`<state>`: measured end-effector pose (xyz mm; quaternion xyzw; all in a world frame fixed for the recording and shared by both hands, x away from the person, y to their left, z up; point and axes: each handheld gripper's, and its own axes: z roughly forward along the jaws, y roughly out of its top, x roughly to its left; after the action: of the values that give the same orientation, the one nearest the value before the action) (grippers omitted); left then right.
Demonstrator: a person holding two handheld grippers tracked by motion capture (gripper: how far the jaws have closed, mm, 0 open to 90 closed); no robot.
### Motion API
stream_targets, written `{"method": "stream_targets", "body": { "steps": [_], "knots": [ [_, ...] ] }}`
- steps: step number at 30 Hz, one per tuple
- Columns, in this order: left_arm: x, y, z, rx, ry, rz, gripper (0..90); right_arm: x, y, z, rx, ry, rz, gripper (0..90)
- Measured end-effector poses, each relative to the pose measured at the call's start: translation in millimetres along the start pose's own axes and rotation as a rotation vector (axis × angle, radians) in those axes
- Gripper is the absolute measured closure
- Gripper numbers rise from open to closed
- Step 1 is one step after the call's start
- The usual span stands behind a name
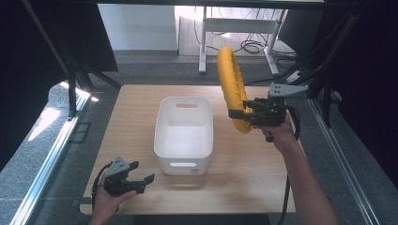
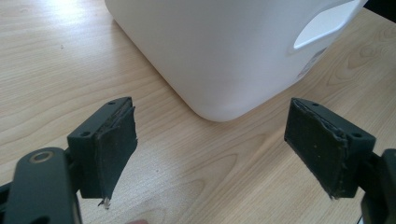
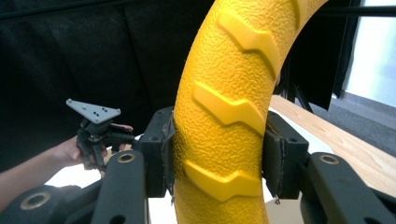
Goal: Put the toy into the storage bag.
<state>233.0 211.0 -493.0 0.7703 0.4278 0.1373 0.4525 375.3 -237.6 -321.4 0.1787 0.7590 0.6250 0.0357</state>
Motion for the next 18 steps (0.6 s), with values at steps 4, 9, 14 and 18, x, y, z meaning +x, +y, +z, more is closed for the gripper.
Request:
{"method": "stream_targets", "body": {
  "steps": [4,9,14,18],
  "knots": [
    [0.5,-0.3,-0.1,0.000,0.001,-0.002,17.1,4.1,4.6,3.1,-0.007,0.015,-0.007,51.5],
    [-0.1,-0.1,-0.2,-0.001,-0.001,0.001,17.1,8.2,9.5,10.5,-0.002,0.031,-0.012,51.5],
    [0.7,-0.3,-0.6,-0.001,0.001,0.002,17.1,11.0,13.3,16.3,-0.008,0.040,-0.019,51.5],
    [0.9,-0.3,-1.0,-0.002,0.002,0.001,17.1,14.1,16.8,18.2,-0.013,0.046,-0.028,51.5]
  ]
}}
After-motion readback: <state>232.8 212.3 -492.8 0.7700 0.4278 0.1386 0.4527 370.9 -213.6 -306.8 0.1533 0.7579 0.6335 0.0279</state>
